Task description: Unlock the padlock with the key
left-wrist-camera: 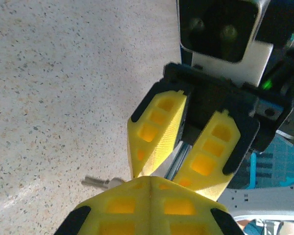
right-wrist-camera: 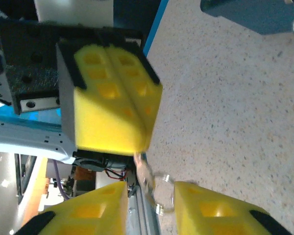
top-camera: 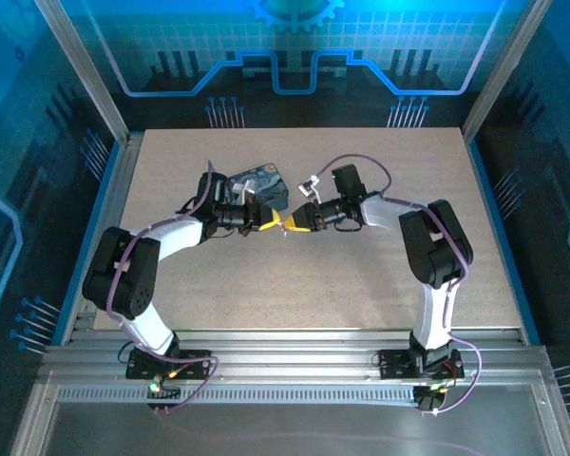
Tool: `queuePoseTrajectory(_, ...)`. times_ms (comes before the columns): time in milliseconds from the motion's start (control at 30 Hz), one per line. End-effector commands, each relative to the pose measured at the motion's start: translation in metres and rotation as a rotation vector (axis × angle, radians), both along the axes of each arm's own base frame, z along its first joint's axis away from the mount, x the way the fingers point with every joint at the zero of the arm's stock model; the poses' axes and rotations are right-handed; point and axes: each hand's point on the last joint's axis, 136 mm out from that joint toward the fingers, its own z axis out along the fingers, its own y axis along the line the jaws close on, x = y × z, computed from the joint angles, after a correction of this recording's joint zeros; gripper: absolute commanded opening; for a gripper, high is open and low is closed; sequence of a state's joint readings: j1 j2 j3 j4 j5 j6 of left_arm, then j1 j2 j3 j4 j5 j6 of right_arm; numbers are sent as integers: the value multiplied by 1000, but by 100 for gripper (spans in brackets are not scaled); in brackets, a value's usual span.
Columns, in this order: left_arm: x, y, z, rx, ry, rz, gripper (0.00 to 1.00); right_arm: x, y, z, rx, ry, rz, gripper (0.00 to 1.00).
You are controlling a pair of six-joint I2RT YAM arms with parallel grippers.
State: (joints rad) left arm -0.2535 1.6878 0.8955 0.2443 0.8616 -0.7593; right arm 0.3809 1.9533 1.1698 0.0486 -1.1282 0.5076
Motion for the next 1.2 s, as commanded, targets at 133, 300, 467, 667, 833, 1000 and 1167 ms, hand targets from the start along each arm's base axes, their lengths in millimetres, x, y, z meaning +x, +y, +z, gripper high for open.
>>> queuePoseTrajectory(133, 16, -1, 1, -41, 16, 83, 0, 23, -5, 30, 83, -43, -194, 38)
queuePoseTrajectory(300, 16, -2, 4, -61, 17, 90, 0, 28, 1, 29, 71, -48, -239, 41)
queuePoseTrajectory(467, 16, -3, 5, -84, 22, 87, 0, 37, 2, 25, 62, -50, -270, 41)
queuePoseTrajectory(667, 18, -2, 3, -91, 31, 99, 0, 30, 13, 27, 70, -56, -236, 41)
queuePoseTrajectory(833, 20, 0, 0, -109, 41, 113, 0, 22, 23, 26, 79, -52, -211, 38)
queuePoseTrajectory(1000, 21, 4, 1, -126, 41, 127, 0, 20, 24, 24, 87, -42, -217, 28)
queuePoseTrajectory(1167, 21, 6, 1, -134, 42, 129, 0, 20, 22, 22, 83, -39, -230, 20)
